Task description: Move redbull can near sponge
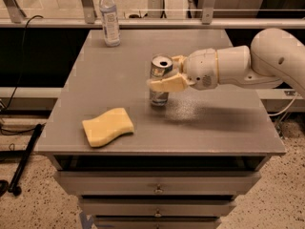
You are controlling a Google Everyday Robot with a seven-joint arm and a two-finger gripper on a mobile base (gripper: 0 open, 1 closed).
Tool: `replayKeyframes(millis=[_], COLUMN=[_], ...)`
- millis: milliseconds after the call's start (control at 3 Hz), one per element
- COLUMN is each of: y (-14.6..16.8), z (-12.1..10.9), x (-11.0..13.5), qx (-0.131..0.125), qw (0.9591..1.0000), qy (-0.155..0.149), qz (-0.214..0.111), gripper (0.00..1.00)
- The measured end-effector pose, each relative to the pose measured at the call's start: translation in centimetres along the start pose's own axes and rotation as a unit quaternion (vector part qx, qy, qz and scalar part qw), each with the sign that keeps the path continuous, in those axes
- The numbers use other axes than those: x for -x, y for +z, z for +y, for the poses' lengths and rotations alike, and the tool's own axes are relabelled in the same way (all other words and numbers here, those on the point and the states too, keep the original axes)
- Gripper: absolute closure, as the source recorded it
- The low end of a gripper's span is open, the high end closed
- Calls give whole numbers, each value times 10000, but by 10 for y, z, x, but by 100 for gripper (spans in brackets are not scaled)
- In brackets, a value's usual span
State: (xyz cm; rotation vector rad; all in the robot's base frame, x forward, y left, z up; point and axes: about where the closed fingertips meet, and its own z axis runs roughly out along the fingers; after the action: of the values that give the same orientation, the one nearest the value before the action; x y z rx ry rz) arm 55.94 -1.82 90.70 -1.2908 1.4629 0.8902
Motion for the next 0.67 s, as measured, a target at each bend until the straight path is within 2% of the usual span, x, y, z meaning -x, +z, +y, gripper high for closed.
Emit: replayKeyframes(millis=[333, 667], y=[10, 23], z=[10, 19], x=[1, -5], qx=[96, 226], qw=[9998, 9995], qy=[69, 194], qz=[-137, -139], gripper=[100, 82])
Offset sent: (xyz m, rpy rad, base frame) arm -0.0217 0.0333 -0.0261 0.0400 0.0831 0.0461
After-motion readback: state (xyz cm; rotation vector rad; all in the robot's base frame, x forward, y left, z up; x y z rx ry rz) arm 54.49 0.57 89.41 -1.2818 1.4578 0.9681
